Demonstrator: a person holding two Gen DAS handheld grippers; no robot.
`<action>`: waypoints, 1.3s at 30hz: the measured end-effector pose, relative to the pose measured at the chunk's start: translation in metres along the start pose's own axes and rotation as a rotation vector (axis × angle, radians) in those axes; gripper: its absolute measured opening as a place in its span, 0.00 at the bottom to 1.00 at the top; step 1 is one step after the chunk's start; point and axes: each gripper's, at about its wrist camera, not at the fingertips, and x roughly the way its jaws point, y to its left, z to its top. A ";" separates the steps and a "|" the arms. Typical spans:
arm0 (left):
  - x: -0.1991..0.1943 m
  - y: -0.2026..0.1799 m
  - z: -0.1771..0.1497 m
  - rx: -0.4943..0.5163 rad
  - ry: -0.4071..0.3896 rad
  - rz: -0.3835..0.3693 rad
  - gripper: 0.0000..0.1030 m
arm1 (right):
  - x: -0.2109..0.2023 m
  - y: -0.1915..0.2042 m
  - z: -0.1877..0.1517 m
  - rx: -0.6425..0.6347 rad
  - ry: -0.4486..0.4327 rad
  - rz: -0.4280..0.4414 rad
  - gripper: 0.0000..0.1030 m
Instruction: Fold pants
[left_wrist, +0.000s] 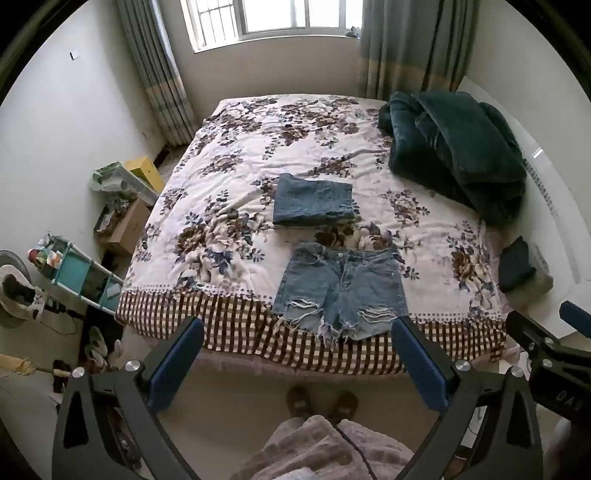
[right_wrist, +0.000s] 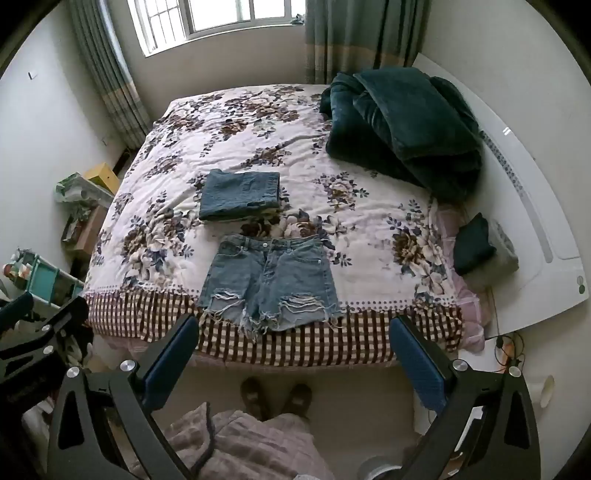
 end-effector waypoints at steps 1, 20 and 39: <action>0.000 0.001 0.000 0.000 -0.003 0.001 1.00 | 0.000 0.000 0.000 0.006 -0.002 0.014 1.00; -0.005 -0.006 0.005 0.000 -0.003 0.002 1.00 | -0.004 -0.001 -0.002 0.000 0.003 -0.001 1.00; -0.015 -0.009 0.008 -0.003 -0.008 0.003 1.00 | -0.009 -0.005 -0.001 -0.004 0.010 0.010 1.00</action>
